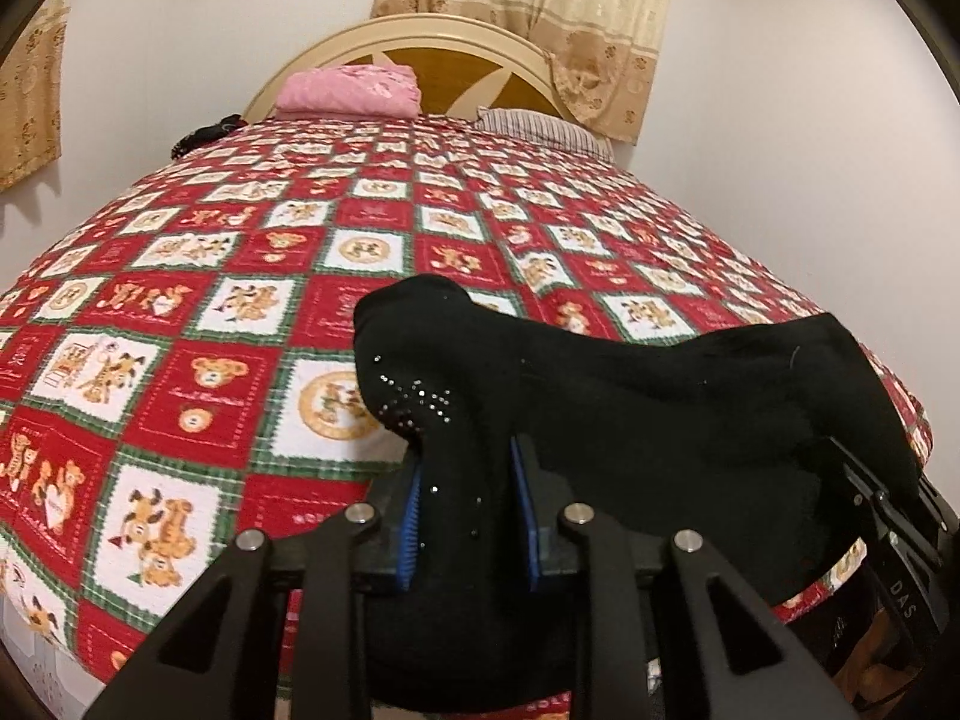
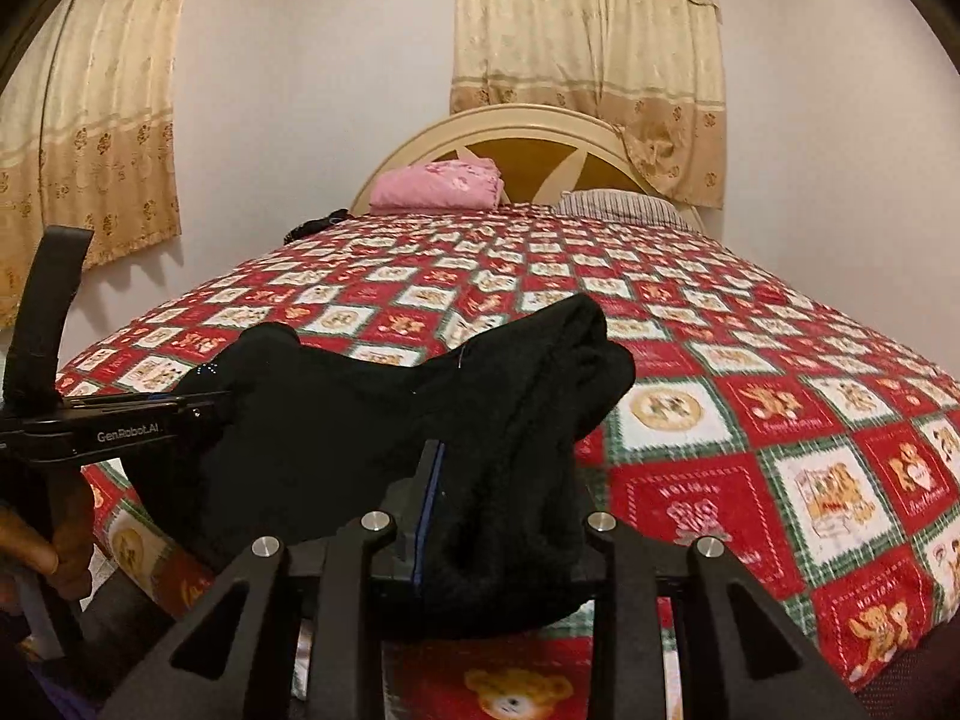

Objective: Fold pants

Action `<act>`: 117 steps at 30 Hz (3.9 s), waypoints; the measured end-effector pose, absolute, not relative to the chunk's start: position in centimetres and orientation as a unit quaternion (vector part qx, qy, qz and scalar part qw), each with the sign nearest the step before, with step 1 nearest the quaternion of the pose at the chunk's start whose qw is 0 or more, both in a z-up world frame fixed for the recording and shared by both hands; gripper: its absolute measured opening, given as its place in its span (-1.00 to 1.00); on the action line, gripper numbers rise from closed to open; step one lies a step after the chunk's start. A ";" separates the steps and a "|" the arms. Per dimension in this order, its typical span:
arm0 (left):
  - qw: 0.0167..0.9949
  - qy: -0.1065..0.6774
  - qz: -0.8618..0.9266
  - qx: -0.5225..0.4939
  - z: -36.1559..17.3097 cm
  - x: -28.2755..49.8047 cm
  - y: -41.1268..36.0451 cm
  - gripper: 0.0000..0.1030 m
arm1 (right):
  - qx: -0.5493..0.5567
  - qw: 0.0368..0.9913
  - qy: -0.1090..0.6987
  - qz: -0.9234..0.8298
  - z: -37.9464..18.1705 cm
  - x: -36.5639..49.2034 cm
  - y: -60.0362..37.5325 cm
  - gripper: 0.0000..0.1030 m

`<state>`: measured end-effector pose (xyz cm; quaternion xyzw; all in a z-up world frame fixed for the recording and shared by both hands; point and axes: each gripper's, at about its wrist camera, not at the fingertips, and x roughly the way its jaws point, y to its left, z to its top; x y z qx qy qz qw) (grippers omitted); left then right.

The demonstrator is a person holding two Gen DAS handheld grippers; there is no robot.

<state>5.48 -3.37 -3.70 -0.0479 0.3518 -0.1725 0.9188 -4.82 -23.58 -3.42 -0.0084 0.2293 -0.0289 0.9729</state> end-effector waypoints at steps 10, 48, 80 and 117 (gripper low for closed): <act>0.927 0.337 -0.155 -0.063 -2.8 6.0 -1.0 -0.47 | -0.011 0.977 0.211 -0.014 -1.8 -3.3 -21.2 -0.43; 0.945 0.298 0.110 -0.073 -3.0 14.0 19.2 -0.47 | -0.112 0.947 0.233 0.188 -2.4 17.6 0.5 -0.43; 0.885 0.373 0.235 -0.146 -7.2 10.5 27.4 1.00 | -0.149 0.907 0.351 0.181 -8.1 23.8 0.8 0.11; 0.908 0.376 0.176 -0.061 -7.9 14.6 20.1 1.00 | -0.033 0.919 0.367 0.138 -8.4 22.5 -3.9 0.23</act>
